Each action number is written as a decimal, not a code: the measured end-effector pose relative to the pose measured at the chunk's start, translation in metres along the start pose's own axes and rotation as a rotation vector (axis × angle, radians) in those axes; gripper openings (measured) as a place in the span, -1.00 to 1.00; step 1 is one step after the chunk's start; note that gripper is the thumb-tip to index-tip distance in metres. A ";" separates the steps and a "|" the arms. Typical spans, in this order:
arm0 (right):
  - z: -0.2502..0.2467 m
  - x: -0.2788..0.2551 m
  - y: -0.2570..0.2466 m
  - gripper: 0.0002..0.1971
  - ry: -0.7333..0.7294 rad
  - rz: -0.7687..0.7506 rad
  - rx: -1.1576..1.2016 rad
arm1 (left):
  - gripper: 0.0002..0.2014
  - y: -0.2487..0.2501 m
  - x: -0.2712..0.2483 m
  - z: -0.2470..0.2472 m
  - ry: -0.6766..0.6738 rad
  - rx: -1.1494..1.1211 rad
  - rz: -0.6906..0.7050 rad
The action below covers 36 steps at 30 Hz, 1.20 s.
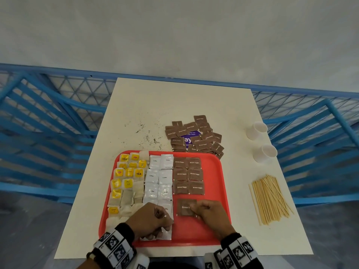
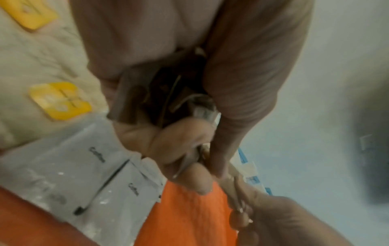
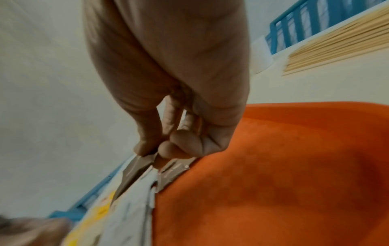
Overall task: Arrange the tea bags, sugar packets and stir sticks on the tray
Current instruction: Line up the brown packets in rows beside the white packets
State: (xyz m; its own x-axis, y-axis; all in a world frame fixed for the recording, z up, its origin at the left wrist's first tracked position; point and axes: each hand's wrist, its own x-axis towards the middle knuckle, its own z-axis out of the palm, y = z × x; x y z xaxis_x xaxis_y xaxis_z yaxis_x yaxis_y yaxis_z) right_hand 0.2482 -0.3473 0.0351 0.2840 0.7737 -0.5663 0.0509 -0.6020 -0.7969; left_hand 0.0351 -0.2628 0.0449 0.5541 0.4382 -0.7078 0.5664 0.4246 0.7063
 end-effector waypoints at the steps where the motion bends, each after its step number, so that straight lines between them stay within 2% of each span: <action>1: 0.000 0.008 0.006 -0.75 0.040 0.012 -0.024 | -0.78 -0.003 -0.002 -0.004 0.017 -0.038 -0.011; 4: 0.003 0.029 0.025 -0.66 0.108 0.042 -0.145 | -0.77 -0.010 -0.008 -0.015 0.104 -0.122 -0.042; 7: 0.011 0.043 0.032 -0.70 0.111 0.073 -0.206 | -0.75 -0.012 -0.013 -0.024 0.147 -0.154 -0.062; 12: 0.025 0.055 0.031 -0.73 0.210 0.103 -0.269 | -0.72 -0.014 -0.017 -0.027 0.125 -0.162 -0.065; 17: 0.030 0.059 0.029 -0.76 0.245 0.141 -0.274 | -0.71 -0.011 -0.018 -0.025 0.115 -0.197 -0.076; 21: 0.030 0.061 0.026 -0.77 0.255 0.164 -0.285 | -0.55 -0.007 -0.020 -0.026 0.101 -0.236 -0.067; 24: 0.027 0.060 0.023 -0.73 0.261 0.170 -0.315 | -0.47 -0.001 -0.020 -0.026 0.105 -0.346 -0.053; 27: 0.023 0.049 0.012 -0.68 0.285 0.076 -0.317 | -0.42 0.007 -0.021 -0.025 0.073 -0.502 -0.050; 29: 0.020 0.032 -0.006 -0.64 0.291 -0.094 -0.308 | -0.34 0.015 -0.019 -0.023 0.034 -0.572 -0.038; 31: 0.022 0.007 -0.035 -0.65 0.201 -0.253 -0.289 | -0.27 0.022 -0.017 -0.020 -0.004 -0.600 -0.014; 32: 0.024 -0.005 -0.050 -0.65 0.115 -0.285 -0.284 | -0.26 0.027 -0.016 -0.017 -0.020 -0.605 -0.002; 34: 0.031 -0.025 -0.070 -0.49 -0.044 -0.310 -0.377 | -0.23 0.037 -0.014 -0.010 -0.053 -0.607 0.010; 36: 0.037 -0.033 -0.074 -0.34 -0.078 -0.348 -0.561 | -0.22 0.049 -0.014 -0.001 -0.099 -0.624 0.013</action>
State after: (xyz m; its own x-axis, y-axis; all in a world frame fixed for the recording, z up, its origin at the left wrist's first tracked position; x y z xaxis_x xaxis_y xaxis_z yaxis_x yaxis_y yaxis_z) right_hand 0.1994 -0.3211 0.1049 0.0916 0.9408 -0.3265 0.6234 -0.3098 -0.7179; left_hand 0.0544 -0.2471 0.0889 0.6293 0.3833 -0.6760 0.1137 0.8151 0.5681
